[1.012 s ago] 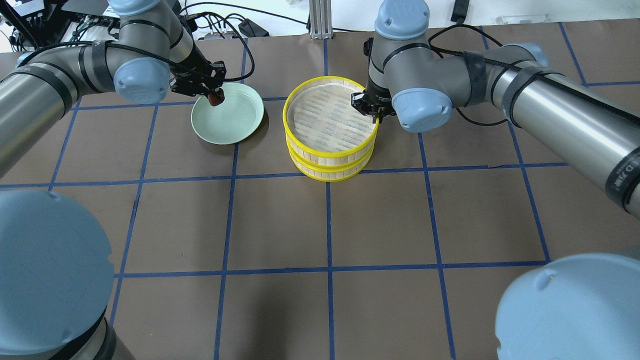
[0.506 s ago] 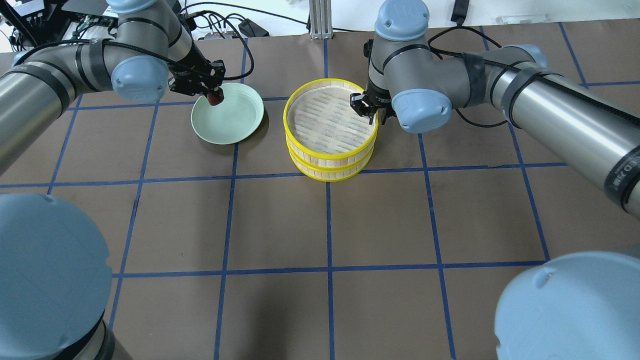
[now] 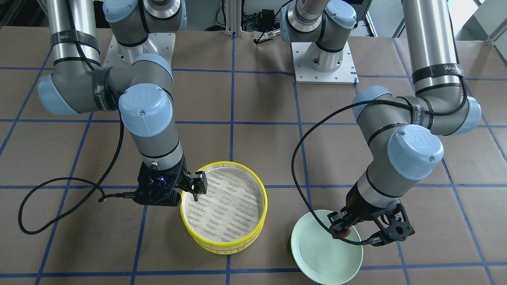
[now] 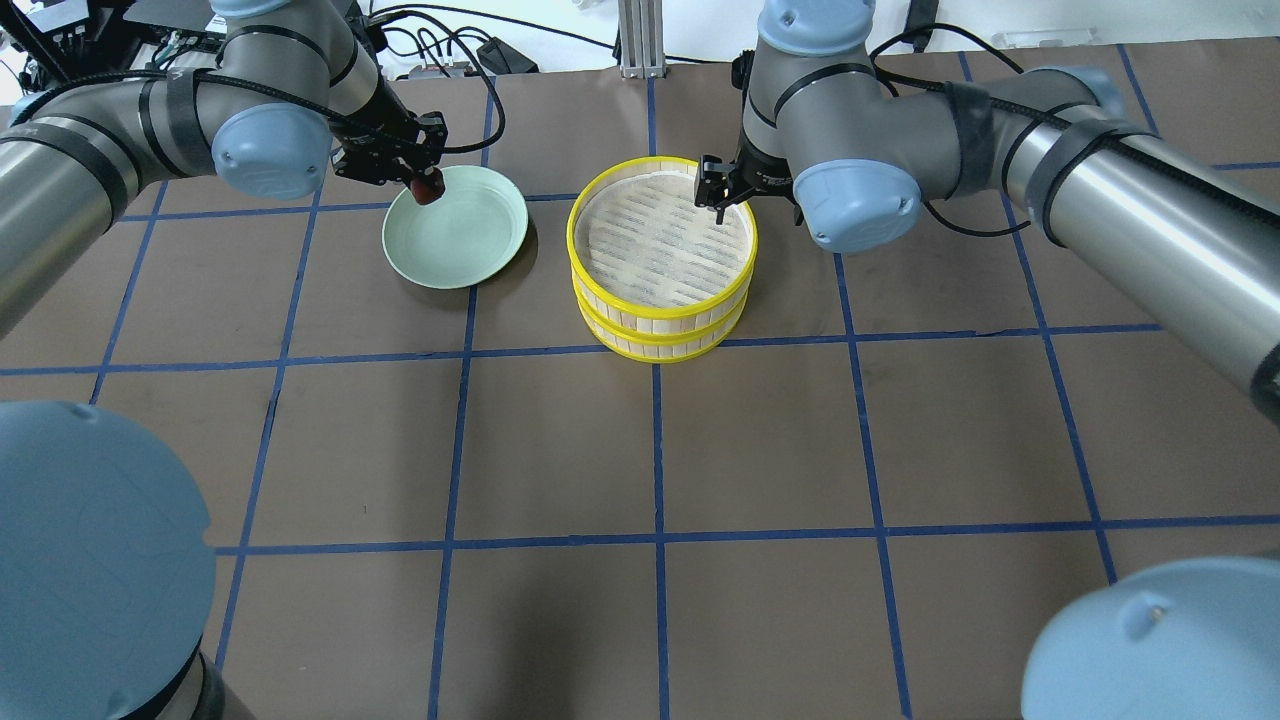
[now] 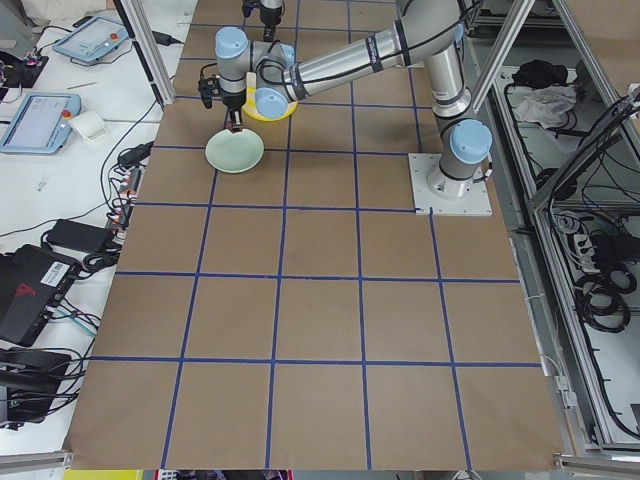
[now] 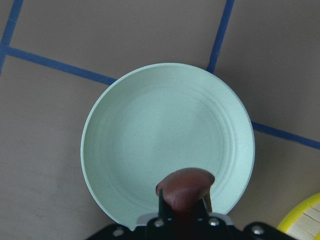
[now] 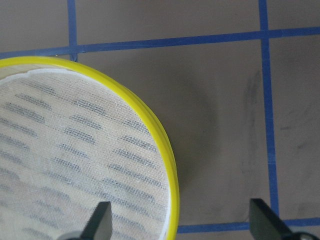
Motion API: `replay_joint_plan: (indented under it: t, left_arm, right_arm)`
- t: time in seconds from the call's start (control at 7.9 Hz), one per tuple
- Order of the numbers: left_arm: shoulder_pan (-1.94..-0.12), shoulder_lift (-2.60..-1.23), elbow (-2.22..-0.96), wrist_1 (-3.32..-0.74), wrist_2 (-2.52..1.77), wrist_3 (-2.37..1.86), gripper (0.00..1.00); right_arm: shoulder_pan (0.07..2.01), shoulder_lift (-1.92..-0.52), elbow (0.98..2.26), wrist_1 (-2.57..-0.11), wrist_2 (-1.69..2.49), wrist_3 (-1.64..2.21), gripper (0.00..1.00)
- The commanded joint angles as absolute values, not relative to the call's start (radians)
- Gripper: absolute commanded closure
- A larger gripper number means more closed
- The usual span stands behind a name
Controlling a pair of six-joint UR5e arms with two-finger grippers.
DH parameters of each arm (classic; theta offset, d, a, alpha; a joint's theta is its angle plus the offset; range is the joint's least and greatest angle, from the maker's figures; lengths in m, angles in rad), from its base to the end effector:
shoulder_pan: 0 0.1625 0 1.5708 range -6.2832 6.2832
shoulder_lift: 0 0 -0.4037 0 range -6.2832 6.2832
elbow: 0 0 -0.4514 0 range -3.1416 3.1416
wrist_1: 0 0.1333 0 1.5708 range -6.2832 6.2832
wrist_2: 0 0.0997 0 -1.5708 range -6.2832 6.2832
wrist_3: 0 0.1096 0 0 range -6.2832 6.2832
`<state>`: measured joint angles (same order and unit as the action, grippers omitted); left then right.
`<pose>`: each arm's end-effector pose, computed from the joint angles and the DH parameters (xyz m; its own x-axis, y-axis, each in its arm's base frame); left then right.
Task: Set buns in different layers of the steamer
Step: 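Carry the brown bun into the top tier with the left gripper while the right withdraws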
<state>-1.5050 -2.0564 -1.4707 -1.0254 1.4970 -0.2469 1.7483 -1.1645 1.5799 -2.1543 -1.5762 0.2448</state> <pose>-0.0936 -0.7303 0.2578 -0.9498 -0.2930 0.1095 -0.3063 0.9421 -0.1366 0.2523 -0.6549 0.2598 -0.9973 0.0648 -0.0354 0.0697 0.9841 -0.1636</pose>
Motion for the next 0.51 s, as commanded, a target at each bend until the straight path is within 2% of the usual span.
replay_joint_plan:
  t: [0.0,0.38]
  left_arm:
    - [-1.514,-1.995,-1.470,-1.058,1.488,-0.290,0.93]
    - [-1.662,-1.933,-1.470,-1.097,1.471,-0.505,0.91]
  right_arm:
    - [1.708,-1.297,1.575,-1.992,-1.581,0.125,0.00]
    - [1.599,-1.513,1.548,-1.695,-1.578,-0.038,0.00]
